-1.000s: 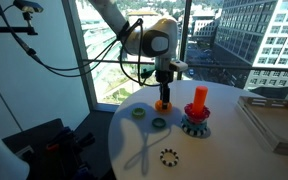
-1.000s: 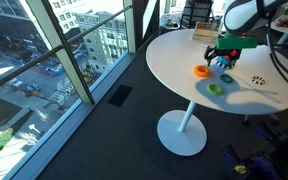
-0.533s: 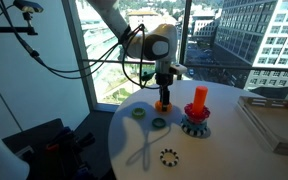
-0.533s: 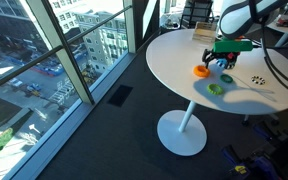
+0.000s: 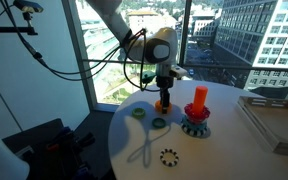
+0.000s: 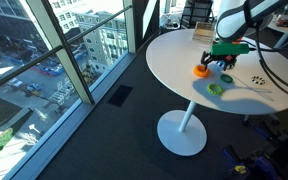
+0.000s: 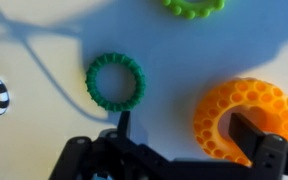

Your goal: Put the orange ring around the orange rod

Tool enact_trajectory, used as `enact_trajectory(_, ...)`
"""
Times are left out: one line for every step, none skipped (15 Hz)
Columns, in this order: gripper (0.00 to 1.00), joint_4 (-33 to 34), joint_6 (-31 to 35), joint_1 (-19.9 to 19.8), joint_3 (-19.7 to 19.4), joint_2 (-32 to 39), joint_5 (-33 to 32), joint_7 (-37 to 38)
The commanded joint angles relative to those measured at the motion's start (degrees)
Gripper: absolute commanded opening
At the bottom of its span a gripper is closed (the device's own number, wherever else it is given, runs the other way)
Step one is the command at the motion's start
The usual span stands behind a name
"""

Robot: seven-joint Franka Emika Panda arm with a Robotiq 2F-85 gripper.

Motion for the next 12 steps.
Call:
enact_trajectory(0.92, 2.2, -0.7, 0.7, -0.7, 1.5, 0.5, 1.2)
enact_trajectory(0.90, 2.3, -0.7, 0.7, -0.7, 1.7, 0.6, 1.1)
enact_trajectory(0.82, 2.4, -0.7, 0.8, -0.7, 1.8, 0.6, 1.2)
enact_trajectory(0.77, 2.5, -0.6, 0.8, -0.7, 1.9, 0.6, 1.2)
enact_trajectory(0.73, 2.7, -0.6, 0.8, -0.7, 2.0, 0.7, 1.2)
enact_trajectory(0.65, 2.8, -0.6, 0.8, -0.7, 2.0, 0.7, 1.2)
enact_trajectory(0.64, 2.8, -0.6, 0.8, -0.7, 2.1, 0.7, 1.3)
enact_trajectory(0.63, 2.9, -0.6, 0.8, -0.7, 2.1, 0.8, 1.3)
enact_trajectory(0.55, 2.9, -0.6, 0.8, -0.7, 2.2, 0.8, 1.3)
enact_trajectory(0.59, 2.9, -0.6, 0.8, -0.6, 2.2, 0.8, 1.4)
enact_trajectory(0.55, 2.9, -0.6, 0.8, -0.6, 2.2, 0.9, 1.4)
enact_trajectory(0.52, 2.8, -0.5, 0.8, -0.6, 2.2, 0.9, 1.4)
